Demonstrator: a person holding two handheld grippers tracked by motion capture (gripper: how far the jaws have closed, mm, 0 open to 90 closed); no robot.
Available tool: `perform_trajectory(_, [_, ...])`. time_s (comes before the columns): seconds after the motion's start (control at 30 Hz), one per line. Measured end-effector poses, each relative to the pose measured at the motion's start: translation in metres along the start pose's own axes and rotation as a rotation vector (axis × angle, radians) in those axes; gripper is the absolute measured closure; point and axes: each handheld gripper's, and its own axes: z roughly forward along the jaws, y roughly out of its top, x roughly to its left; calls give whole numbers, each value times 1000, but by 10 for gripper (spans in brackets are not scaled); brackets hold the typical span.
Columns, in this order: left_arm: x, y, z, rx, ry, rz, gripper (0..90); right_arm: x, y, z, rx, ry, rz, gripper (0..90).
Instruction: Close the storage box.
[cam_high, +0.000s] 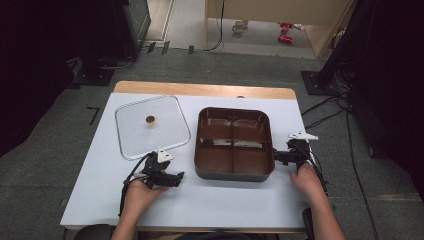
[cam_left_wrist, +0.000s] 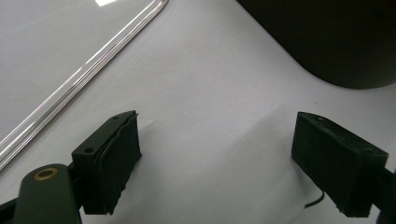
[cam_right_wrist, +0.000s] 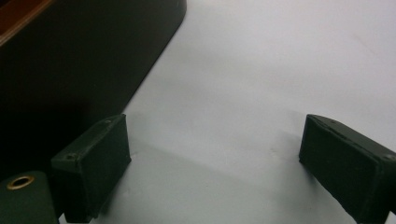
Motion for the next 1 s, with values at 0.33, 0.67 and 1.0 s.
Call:
perform_trajectory(0.33, [3,4,-5,23,-44,5,158,0,0,0,0,0,0,81])
perform_trajectory(0.67, [9,5,-15,9,-57,6,206,0,0,0,0,0,0,81])
perform_trajectory(1.0, [13,6,-21,2,-66,10,254,0,0,0,0,0,0,81])
